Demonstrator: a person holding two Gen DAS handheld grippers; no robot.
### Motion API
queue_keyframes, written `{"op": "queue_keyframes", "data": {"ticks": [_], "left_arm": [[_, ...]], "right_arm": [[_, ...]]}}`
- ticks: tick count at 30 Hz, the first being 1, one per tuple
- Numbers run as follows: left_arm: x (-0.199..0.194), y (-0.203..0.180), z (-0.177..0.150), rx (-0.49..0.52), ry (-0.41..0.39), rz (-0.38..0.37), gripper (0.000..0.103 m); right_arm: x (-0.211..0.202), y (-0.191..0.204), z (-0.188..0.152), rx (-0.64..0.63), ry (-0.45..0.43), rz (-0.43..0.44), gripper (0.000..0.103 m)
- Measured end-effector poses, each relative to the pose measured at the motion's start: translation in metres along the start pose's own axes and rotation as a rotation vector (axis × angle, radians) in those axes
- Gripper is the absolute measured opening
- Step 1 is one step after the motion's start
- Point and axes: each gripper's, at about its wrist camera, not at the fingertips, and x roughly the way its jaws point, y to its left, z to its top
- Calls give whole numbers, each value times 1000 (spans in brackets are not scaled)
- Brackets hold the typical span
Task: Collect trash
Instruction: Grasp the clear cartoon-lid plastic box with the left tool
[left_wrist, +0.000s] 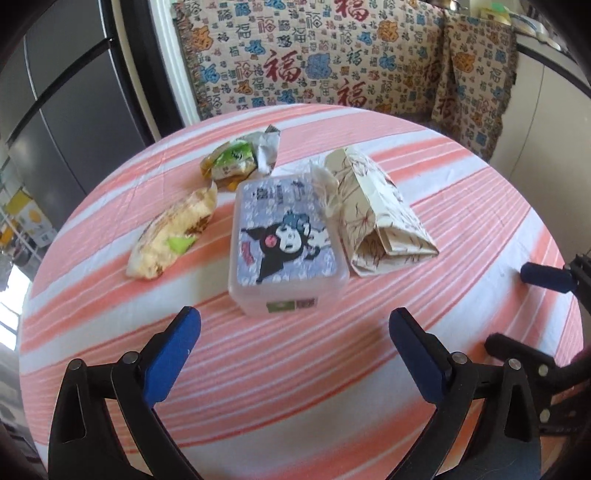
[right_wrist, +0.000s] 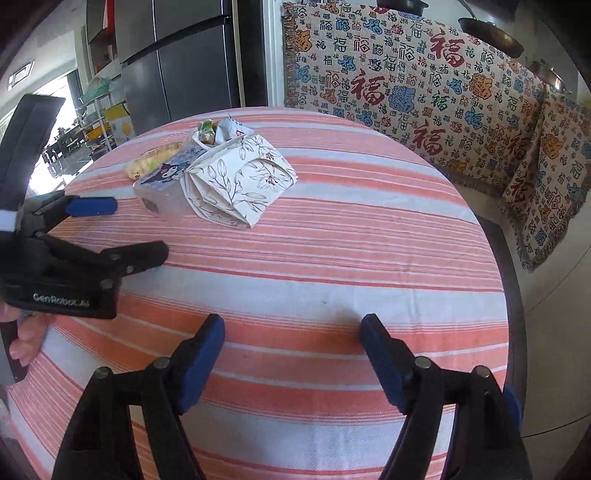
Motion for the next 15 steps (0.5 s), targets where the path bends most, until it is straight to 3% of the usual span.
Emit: {"op": "queue_keyframes", "data": {"ticks": [3, 5, 6, 8, 15], "left_arm": [[4, 5, 7, -16, -18, 5, 101], [5, 10, 10, -31, -33, 7, 95], [6, 13, 10, -37, -36, 1, 90], [10, 17, 9, -45, -17, -24, 61], [-15, 32, -19, -143, -2, -12, 61]], "right_arm": [[0, 0, 0, 0, -2, 1, 78], [0, 1, 0, -1, -3, 0, 78], [0, 0, 0, -1, -2, -1, 78], [0, 0, 0, -1, -3, 0, 79], [-1, 0, 0, -1, -3, 2, 80]]}}
